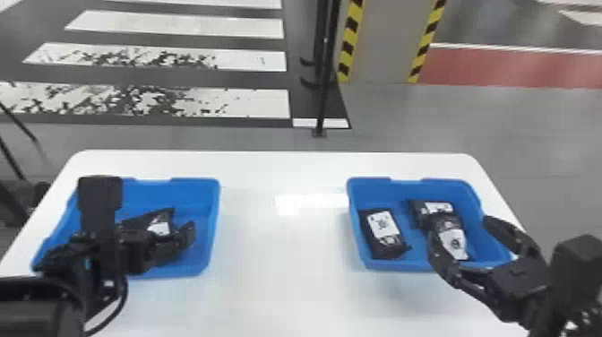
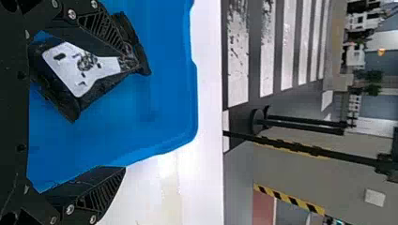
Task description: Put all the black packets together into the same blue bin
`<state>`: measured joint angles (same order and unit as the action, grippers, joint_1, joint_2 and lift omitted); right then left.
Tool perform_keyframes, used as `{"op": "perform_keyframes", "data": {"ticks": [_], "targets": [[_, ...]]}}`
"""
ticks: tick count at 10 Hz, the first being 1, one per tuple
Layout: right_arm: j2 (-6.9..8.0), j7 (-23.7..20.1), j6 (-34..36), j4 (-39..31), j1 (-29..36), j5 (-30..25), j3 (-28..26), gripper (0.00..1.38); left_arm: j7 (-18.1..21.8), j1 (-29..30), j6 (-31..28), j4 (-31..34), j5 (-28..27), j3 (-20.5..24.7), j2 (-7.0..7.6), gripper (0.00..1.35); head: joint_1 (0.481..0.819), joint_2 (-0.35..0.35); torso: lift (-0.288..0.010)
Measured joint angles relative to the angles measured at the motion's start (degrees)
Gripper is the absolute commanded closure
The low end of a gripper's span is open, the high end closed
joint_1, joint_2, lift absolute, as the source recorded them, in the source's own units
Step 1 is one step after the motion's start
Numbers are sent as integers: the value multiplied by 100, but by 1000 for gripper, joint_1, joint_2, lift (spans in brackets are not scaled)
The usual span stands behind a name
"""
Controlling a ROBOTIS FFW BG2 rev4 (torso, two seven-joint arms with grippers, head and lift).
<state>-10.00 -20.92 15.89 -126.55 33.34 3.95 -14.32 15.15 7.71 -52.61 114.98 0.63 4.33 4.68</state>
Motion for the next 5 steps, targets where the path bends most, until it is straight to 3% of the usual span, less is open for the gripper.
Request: {"op": "perform_keyframes", "data": {"ticks": [2, 5], "targets": [[-2, -75, 0, 54, -43, 12, 9, 105, -128, -322, -1061, -13, -168, -101, 36, 167, 695, -54, -110], [-24, -145, -60, 145, -130, 75, 106, 105, -261, -803, -1538, -380, -324, -401, 92, 171, 695, -47, -110]]}}
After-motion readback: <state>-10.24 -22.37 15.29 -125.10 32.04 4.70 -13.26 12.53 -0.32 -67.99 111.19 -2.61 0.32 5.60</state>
